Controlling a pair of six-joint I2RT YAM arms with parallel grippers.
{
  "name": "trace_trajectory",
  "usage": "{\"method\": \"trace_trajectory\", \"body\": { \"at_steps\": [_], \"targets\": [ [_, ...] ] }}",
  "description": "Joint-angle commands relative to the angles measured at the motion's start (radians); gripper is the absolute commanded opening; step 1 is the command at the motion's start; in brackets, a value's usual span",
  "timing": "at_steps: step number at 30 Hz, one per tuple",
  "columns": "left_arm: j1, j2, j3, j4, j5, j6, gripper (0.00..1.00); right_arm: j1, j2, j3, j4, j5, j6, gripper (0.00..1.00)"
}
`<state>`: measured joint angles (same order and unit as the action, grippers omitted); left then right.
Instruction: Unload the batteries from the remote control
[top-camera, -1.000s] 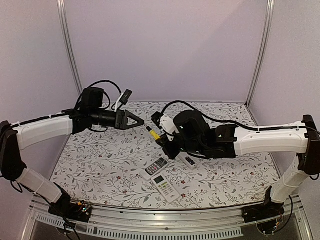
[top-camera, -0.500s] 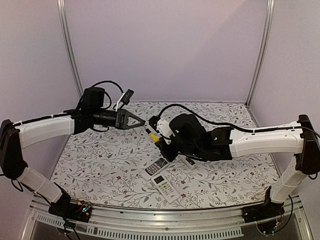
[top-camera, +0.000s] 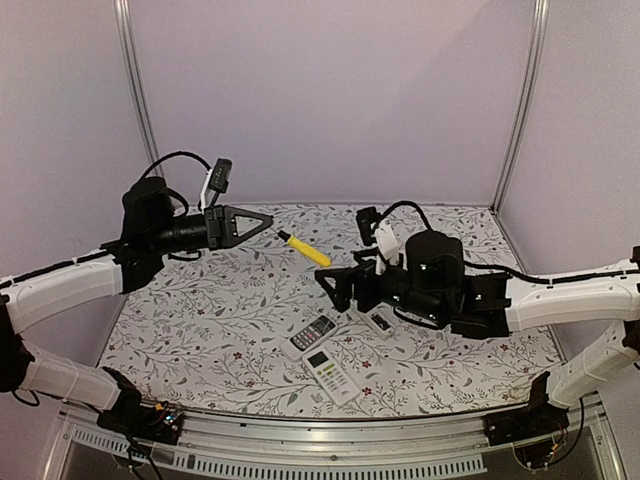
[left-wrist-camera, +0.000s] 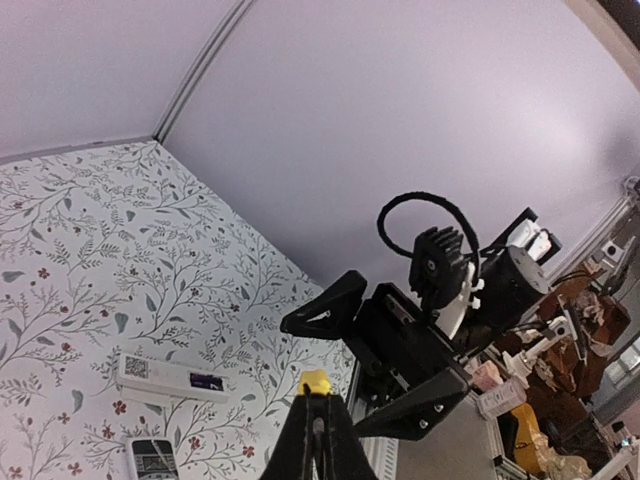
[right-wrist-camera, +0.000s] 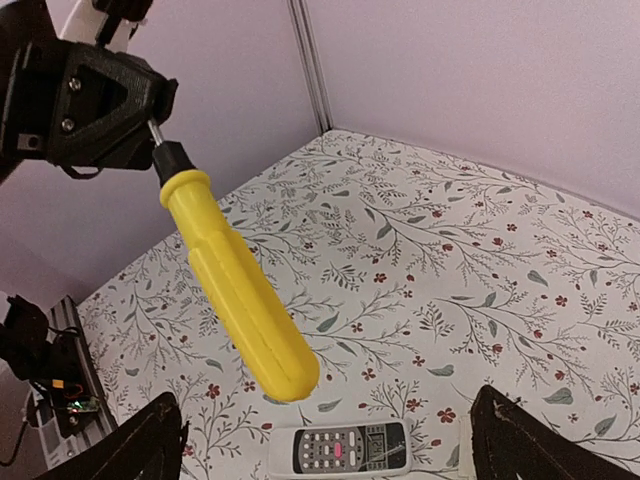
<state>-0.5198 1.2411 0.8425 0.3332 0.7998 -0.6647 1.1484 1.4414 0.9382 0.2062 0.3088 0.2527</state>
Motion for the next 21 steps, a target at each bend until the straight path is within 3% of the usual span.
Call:
{"method": "trace_trajectory", "body": {
  "at_steps": [1,6,15,21],
  "targets": [
    [-0.026,-0.036,-0.134,0.361,-0.073,-0.204,0.00,-0.048,-0.106,-0.121,0.334,-0.155,0.207,0.99],
    [-0.100,-0.069,-0.194,0.491,-0.140,-0.191,0.00,-0.073,-0.113,-0.170,0.524,-0.338,0.298,0.99],
    [-0.184,-0.096,-0.218,0.626,-0.195,-0.195,0.00,-0.073,-0.042,-0.155,0.665,-0.528,0.334,0.98],
    [-0.212,-0.050,-0.205,0.658,-0.177,-0.203,0.00,-0.072,-0.004,-0.117,0.689,-0.623,0.349,0.90]
  ]
}}
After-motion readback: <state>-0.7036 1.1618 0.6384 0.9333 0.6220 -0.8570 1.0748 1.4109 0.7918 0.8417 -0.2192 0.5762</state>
